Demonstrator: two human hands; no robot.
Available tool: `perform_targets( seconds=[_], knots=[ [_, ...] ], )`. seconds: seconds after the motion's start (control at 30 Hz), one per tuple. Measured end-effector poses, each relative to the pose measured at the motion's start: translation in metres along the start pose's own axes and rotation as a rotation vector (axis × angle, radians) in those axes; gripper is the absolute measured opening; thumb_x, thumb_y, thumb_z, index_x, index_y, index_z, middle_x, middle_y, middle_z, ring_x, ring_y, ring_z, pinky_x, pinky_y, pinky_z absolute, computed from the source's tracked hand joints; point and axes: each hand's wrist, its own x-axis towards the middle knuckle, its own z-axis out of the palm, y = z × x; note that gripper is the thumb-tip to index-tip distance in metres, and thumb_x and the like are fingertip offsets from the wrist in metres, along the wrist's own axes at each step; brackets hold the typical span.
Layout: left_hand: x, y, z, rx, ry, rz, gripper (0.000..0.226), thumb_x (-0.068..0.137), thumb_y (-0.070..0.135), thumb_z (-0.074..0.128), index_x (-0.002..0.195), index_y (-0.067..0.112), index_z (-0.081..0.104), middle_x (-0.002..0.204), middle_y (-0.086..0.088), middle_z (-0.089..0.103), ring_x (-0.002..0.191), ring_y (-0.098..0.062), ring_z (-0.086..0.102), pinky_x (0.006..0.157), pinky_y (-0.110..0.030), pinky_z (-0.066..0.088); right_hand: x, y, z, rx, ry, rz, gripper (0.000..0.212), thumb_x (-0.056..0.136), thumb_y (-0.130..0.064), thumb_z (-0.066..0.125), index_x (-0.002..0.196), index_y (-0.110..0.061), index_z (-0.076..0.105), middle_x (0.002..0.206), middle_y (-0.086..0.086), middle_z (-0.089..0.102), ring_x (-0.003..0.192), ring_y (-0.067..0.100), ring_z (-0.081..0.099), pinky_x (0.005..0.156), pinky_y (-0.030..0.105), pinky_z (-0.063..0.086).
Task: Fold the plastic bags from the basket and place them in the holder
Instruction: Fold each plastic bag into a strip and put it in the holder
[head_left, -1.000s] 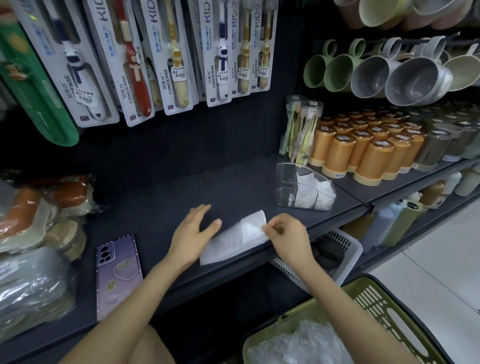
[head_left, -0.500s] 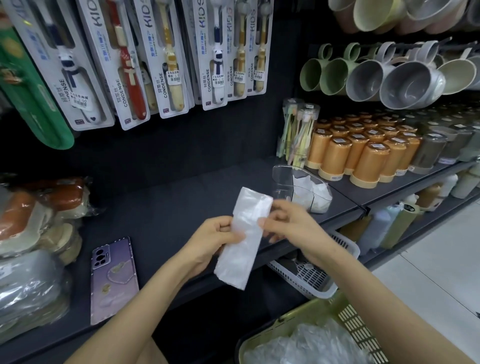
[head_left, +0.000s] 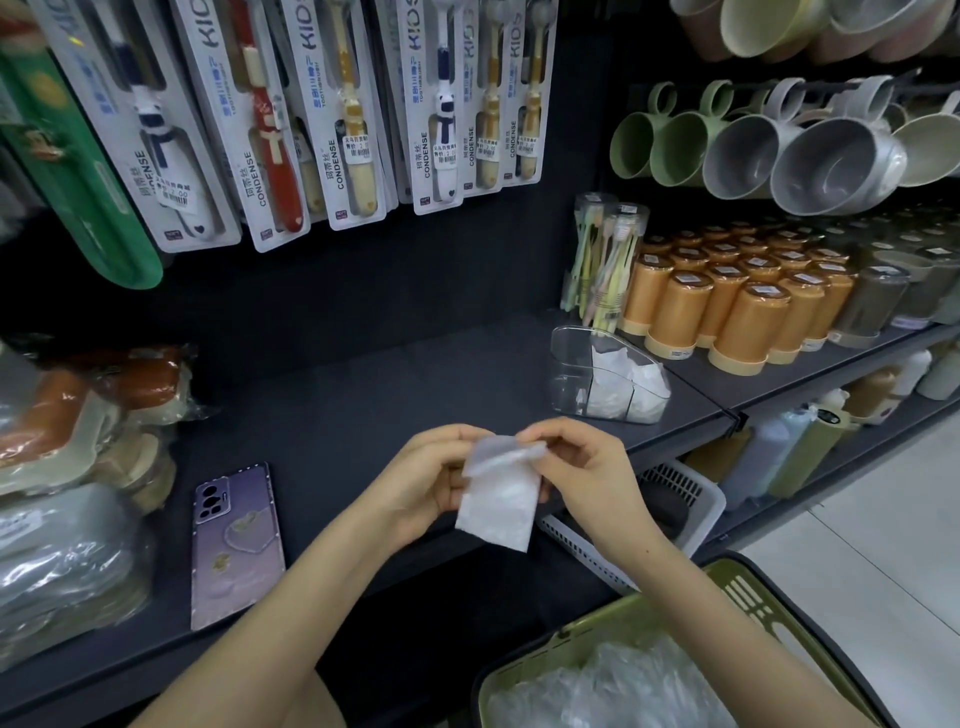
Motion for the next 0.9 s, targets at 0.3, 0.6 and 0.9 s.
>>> perform_targets(
  seconds=[0.3,0.6,0.9],
  knots=[
    [0.004,0.011,-0.001,0.300,-0.237,-0.096,0.037,0.072,0.012,0.079,0.103,0.000,0.062,0.088,-0.011,0.070,0.078,-0.020,0.067,0.071,-0.029,0.056,0.006,0.006,-0.022,-0.224,0.000,-0.302,0.032,0.082,0.017,0.057,0.083,-0.011,0.073,0.084,0.005,0.063,0.075,0.003,0.059,0.063,0.014,0.047],
    [0.034,0.014,0.025,0.574,-0.164,0.199,0.022,0.075,-0.006,0.075,0.092,0.005,0.068,0.069,0.007,0.066,0.064,-0.005,0.060,0.065,-0.018,0.051,0.024,0.001,-0.069,-0.237,-0.072,0.017,0.018,0.085,-0.010,0.070,0.098,-0.023,0.072,0.094,0.003,0.072,0.088,0.014,0.064,0.079,0.023,0.050],
    [0.090,0.012,0.043,0.645,-0.066,0.304,0.030,0.076,0.012,0.080,0.102,0.019,0.065,0.100,0.003,0.068,0.092,-0.008,0.063,0.085,-0.025,0.052,0.041,0.005,-0.104,-0.386,0.138,0.004,0.015,0.085,-0.009,0.071,0.073,-0.017,0.073,0.075,0.005,0.072,0.068,0.012,0.062,0.071,0.038,0.052]
  ],
)
